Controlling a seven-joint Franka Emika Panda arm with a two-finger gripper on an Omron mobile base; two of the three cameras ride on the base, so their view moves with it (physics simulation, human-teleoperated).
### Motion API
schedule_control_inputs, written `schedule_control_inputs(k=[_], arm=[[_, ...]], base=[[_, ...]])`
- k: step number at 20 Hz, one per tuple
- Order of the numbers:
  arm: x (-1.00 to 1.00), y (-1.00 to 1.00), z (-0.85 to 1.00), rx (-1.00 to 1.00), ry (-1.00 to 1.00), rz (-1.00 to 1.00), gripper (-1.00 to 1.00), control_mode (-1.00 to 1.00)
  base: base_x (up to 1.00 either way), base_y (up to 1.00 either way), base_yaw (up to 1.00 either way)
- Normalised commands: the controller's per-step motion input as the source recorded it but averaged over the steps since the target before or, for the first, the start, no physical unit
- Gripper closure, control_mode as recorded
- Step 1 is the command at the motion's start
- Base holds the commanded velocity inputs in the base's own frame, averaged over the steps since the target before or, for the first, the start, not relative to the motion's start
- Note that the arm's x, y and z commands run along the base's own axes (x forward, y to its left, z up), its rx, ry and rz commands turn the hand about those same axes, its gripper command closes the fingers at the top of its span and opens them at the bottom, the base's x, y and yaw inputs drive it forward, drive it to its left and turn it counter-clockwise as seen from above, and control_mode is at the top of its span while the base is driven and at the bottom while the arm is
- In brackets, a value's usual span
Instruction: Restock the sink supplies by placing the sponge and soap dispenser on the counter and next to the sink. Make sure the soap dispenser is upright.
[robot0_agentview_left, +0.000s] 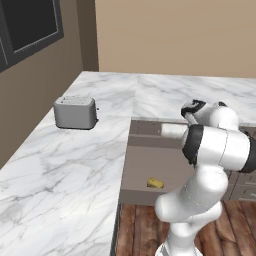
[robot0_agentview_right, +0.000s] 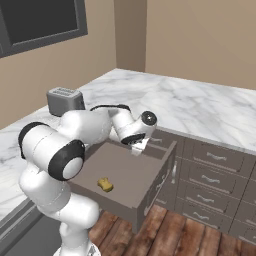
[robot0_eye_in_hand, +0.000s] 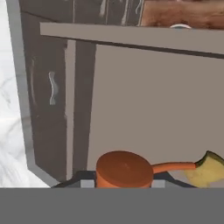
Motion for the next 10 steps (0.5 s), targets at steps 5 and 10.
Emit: schedule_control_inputs(k=[5, 10], arm=[[-0.30, 0.00, 0.94, -0.30, -0.36, 0.23, 1.00, -1.00], [-0.34, 0.00, 0.87, -0.33, -0.34, 0.26, 1.00, -1.00]], base=[[0.00, 0.00, 0.00], [0.00, 0.00, 0.00]])
